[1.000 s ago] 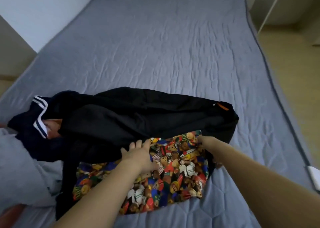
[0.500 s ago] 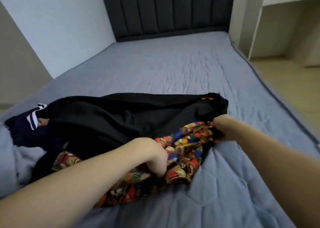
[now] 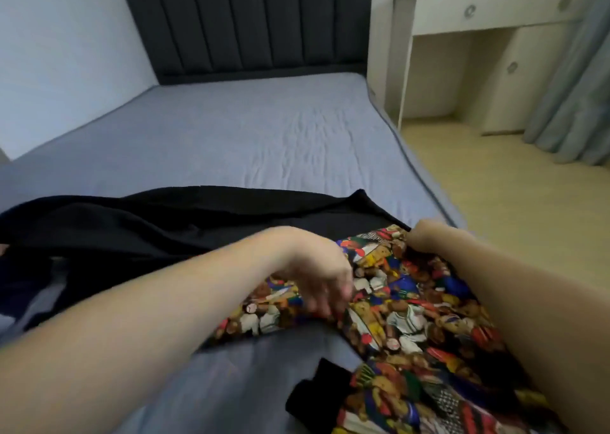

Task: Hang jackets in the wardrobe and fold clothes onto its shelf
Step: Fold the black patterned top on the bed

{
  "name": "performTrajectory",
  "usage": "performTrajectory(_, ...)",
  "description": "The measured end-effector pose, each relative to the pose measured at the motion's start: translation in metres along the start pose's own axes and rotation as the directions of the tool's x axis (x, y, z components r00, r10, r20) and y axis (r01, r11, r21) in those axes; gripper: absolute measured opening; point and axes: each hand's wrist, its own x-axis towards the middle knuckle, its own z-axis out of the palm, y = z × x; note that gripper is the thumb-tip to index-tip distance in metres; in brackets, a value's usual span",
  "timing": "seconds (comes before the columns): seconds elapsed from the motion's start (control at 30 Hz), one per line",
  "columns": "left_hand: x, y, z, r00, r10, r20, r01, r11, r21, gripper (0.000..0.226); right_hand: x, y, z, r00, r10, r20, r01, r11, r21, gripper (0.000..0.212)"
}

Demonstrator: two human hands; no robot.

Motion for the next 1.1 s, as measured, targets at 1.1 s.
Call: performTrajectory(1.1, 0.286, -0.314, -0.472, 0.414, -0.195, -0.889, 0.508, 0.860, 0.048, 0.077, 0.389, -0.266, 0.029, 0.851, -0.198, -0.487, 0.205, 0.978, -0.039, 0.073)
